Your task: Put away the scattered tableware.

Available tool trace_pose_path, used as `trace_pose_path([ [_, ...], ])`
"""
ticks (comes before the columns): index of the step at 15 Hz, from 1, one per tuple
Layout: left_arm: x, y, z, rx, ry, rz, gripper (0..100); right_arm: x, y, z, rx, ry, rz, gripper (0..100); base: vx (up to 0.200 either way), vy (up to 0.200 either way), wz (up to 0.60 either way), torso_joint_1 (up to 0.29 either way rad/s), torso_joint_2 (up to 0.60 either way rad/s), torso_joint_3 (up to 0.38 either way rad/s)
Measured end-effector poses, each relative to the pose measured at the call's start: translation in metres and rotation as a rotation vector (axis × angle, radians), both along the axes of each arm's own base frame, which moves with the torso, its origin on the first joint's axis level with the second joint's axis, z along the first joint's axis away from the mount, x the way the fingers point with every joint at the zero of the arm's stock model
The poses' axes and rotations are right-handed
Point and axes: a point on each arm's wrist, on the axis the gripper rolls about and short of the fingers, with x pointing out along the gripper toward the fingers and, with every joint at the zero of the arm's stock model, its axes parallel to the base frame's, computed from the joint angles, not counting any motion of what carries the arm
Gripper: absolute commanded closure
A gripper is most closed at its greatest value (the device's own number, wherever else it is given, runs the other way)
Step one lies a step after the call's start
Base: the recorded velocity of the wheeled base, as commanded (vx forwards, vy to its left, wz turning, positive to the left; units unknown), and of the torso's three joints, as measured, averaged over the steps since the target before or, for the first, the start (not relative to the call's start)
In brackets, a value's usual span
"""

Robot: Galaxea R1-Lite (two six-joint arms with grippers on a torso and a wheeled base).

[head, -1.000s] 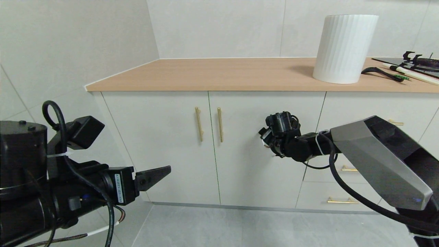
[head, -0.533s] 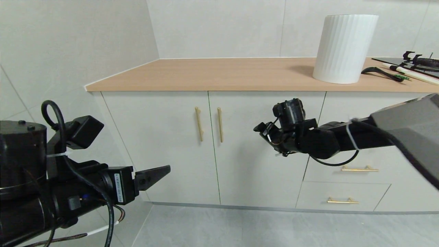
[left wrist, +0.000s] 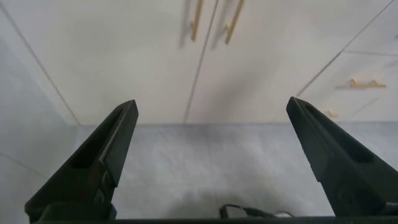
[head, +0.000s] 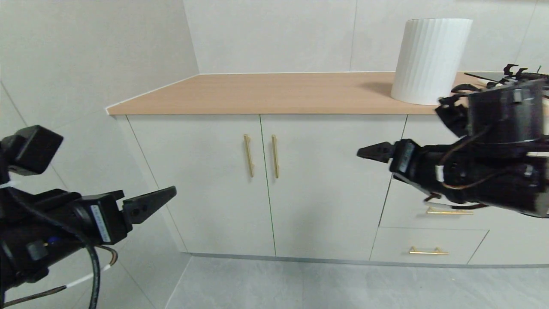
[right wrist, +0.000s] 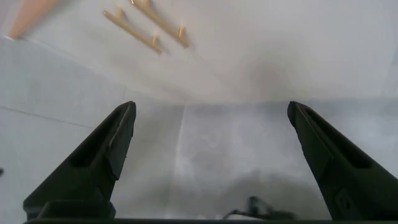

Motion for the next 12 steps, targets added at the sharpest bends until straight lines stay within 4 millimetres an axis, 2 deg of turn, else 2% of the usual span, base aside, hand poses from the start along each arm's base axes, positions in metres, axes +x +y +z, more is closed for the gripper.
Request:
trace_pose_path([
  [3,-0.038,0.019,-0.002,0.031,-0.091,0.024,0,-0.074,-0.053,0.007,-0.061,-0.132,-0.044,0,0.0,0.0,0.0,0.0,0.0,0.0],
  [7,-0.099,0.044,-0.016,0.03,-0.195,0.079,0,-0.166,-0.128,-0.012,-0.197,-0.32,-0.191,0,0.0,0.0,0.0,0.0,0.0,0.0],
  [10,-0.143,0.057,-0.033,0.057,-0.255,0.121,0,-0.227,-0.157,-0.04,-0.327,-0.426,-0.321,0,0.0,0.0,0.0,0.0,0.0,0.0],
  [12,-0.167,0.06,-0.044,0.08,-0.319,0.108,0,-0.255,-0.164,-0.058,-0.4,-0.445,-0.432,0,0.0,0.0,0.0,0.0,0.0,0.0],
])
